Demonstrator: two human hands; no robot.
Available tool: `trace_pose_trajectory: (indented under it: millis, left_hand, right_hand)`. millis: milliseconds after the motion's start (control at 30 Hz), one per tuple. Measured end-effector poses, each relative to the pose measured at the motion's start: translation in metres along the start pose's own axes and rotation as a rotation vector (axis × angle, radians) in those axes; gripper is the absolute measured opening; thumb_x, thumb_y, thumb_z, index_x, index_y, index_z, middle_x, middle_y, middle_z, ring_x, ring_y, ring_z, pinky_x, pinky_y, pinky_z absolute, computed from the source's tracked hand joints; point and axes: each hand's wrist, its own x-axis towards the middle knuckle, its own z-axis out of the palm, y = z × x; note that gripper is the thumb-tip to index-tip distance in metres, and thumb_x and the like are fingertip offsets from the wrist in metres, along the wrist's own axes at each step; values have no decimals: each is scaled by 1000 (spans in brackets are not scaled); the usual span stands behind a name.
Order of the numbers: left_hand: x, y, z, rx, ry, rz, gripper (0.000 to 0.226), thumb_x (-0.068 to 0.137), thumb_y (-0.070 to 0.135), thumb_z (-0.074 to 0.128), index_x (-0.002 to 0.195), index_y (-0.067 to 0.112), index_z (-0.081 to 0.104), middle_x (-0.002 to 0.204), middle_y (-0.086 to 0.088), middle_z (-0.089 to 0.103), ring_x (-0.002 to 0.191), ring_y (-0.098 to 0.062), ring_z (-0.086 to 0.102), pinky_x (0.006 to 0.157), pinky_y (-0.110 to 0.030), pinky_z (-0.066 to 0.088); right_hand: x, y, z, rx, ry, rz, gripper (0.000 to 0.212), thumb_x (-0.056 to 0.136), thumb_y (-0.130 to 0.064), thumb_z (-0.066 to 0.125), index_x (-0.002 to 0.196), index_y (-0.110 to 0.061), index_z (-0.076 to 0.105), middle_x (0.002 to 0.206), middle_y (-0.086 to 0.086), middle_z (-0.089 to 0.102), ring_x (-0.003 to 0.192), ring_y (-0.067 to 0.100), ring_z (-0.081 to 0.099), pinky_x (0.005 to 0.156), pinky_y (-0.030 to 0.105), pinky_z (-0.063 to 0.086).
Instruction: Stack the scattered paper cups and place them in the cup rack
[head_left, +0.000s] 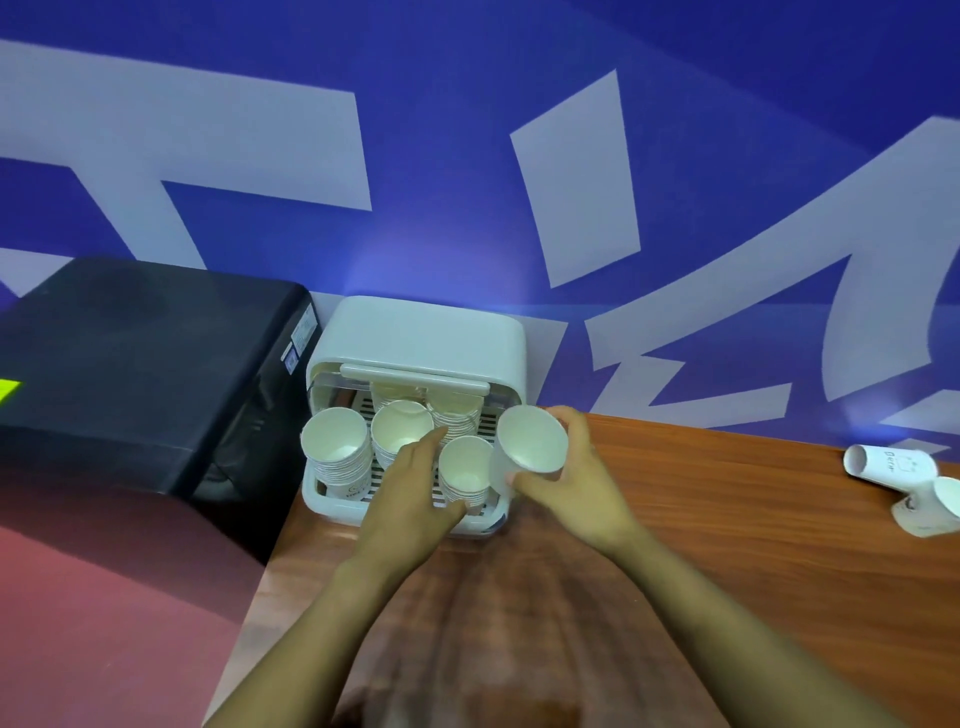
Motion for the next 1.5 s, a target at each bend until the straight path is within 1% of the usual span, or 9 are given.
trace_pose_trajectory:
  millis: [300,533,667,800,900,1000,1167,1300,1500]
  left_hand:
    - [-21,-3,-18,-57,36,-12,72,83,21,69,143,27,30,138,9,43,124,-7,43,92,-15,31]
    - [-24,-3,-17,-47,33,-28,70,83,24,68,142,28,31,137,7,44,124,-12,45,95,-21,36]
    - [-25,0,-15,-43,3,-34,66,83,23,68,139,29,33,132,5,46,120,-15,48,95,-30,42]
    - [-27,6,-10,-55,-10,-30,65,82,21,67,138,29,34,129,7,46,121,-15,46,98,-32,42]
    - [-30,9,-6,-56,-14,-39,67,82,22,67,140,27,34,132,6,47,122,-14,47,100,-34,41]
    - [-32,16,-3,-42,-31,-49,68,83,24,66,141,30,32,132,4,46,118,-14,49,98,-34,43]
    - [-35,38,17,-37,-90,-13,65,85,24,64,141,26,32,133,1,46,120,-17,49,96,-28,39]
    - [-47,64,41,-38,-129,22,60,84,22,66,138,24,39,129,0,49,112,-10,49,94,-23,37]
    - [-62,107,89,56,-104,25,59,82,22,69,136,20,43,125,-2,52,116,-17,52,100,-28,40]
  right_hand:
    - [3,-6,46,59,84,-83,75,71,-20,81,131,-22,36,128,-5,41,112,9,44,73,-1,37]
    - [6,18,52,-151,-103,70,88,69,-20,77,141,-31,28,129,0,41,125,18,39,93,24,34]
    - [8,14,35,-261,-221,149,88,76,-25,70,146,-37,17,138,9,39,129,25,39,98,29,35]
    - [1,7,21,-331,-297,106,81,83,-25,66,149,-34,20,143,9,33,127,24,42,93,22,33]
    - [-7,4,14,-347,-306,64,76,83,-26,67,147,-32,25,139,9,36,114,23,51,92,23,38]
    - [-18,3,4,-337,-298,78,72,84,-28,66,145,-30,28,138,7,38,118,22,50,98,25,40]
    - [-44,21,-28,-393,-371,160,66,84,-31,68,142,-25,37,135,7,42,101,11,46,89,20,36]
    - [-66,44,-66,-386,-391,204,63,82,-30,70,138,-24,42,128,5,46,110,14,50,90,20,38]
    - [-97,90,-142,-367,-401,215,55,84,-30,68,134,-21,46,118,1,49,105,13,51,84,18,36]
